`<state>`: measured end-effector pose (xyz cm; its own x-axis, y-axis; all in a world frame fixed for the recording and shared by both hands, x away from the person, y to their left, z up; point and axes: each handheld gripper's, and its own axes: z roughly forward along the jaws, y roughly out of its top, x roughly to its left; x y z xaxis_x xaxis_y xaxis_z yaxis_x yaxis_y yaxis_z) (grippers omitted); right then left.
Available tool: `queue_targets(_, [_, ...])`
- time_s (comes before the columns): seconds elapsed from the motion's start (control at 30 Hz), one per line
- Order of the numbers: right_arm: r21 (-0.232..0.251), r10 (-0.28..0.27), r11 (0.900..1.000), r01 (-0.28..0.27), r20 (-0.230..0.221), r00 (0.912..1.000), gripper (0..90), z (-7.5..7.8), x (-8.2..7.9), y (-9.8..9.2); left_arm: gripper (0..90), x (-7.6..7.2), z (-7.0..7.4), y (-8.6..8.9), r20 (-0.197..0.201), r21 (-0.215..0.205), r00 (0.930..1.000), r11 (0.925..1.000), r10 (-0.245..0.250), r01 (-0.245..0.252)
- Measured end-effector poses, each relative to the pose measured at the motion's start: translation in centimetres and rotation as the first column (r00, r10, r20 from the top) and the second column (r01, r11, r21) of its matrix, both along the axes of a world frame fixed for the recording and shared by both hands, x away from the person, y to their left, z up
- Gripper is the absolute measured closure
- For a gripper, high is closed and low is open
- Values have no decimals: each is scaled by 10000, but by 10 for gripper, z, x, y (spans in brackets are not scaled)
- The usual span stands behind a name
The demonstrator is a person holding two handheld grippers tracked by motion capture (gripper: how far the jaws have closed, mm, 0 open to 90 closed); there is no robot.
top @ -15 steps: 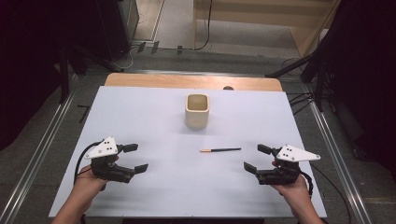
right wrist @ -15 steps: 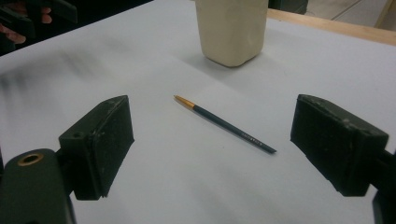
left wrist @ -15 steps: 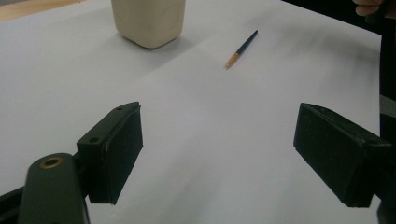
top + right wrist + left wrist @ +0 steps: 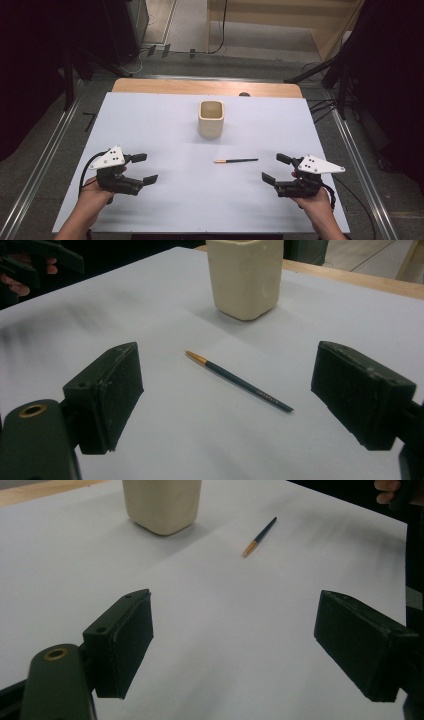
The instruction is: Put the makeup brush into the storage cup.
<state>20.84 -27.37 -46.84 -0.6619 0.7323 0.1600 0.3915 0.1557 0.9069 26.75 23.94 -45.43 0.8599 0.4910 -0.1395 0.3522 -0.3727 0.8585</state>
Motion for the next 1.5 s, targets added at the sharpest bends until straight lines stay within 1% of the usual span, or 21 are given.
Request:
queue_targets(0.03, [25,-3,10000,3,-20,10000,139,0,0,0,164,0,0,0,4,-65,10000,10000,7,-7])
queue_targets(0.17, [15,-39,10000,39,-68,10000,139,0,1,-1,165,0,0,0,12,-51,10000,10000,5,-5])
queue_targets(0.3, [52,-83,10000,83,30,10000,139,0,0,-1,165,0,0,0,9,-6,10000,10000,-10,10])
queue_targets(0.53, [76,-111,9999,111,16,9999,139,0,1,-2,165,0,0,1,11,-39,10000,10000,18,-17])
queue_targets(0.97, [100,-220,9997,220,56,9997,139,0,1,-3,165,0,0,1,21,33,10000,10000,22,-22])
queue_targets(1.1, [174,-265,9995,265,-40,9996,139,0,1,-4,165,0,0,0,11,103,10000,9999,31,-31])
queue_targets(1.3, [157,-473,9988,472,119,9988,139,2,0,-5,165,0,0,1,-17,87,10000,9999,77,-77])
queue_targets(1.5, [82,-525,9986,525,103,9986,139,3,1,-5,165,0,0,1,-18,100,10000,9999,72,-72])
